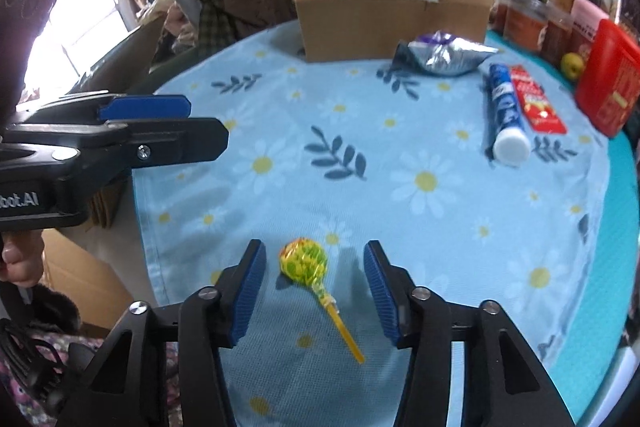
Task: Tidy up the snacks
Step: 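Grasp the yellow lollipop with the right tool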
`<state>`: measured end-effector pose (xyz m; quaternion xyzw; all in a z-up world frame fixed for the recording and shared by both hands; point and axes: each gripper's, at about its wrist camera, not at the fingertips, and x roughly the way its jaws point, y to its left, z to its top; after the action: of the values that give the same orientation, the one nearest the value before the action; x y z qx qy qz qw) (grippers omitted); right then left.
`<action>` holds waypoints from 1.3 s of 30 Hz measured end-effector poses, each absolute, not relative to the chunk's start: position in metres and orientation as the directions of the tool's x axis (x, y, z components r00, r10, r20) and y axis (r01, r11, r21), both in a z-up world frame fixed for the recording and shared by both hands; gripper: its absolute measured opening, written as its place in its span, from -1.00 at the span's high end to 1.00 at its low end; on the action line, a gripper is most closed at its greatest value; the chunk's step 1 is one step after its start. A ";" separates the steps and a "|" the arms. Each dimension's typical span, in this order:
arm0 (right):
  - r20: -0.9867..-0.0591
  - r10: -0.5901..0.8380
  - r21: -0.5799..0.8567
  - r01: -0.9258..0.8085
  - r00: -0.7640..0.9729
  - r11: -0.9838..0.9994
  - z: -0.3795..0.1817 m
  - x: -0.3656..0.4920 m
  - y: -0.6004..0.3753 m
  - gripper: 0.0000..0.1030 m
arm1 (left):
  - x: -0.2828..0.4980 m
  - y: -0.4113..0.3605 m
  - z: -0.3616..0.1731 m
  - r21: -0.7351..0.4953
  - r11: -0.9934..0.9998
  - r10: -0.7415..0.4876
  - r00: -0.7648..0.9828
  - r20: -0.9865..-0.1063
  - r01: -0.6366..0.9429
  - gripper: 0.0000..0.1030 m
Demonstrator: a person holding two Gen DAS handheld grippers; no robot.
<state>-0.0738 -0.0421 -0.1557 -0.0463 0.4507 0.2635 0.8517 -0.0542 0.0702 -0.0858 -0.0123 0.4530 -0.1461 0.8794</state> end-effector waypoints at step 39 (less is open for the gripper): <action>-0.722 0.189 0.194 -0.066 0.666 0.979 -0.126 -0.005 -0.223 0.51 | 0.100 -0.094 -0.112 -0.211 0.899 -0.377 0.435 -0.817 0.383 -0.11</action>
<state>-0.0052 -0.2232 -0.1263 0.0758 0.4028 0.0701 0.9094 0.1004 -0.0940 -0.1118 0.0028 0.4816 -0.2242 0.8472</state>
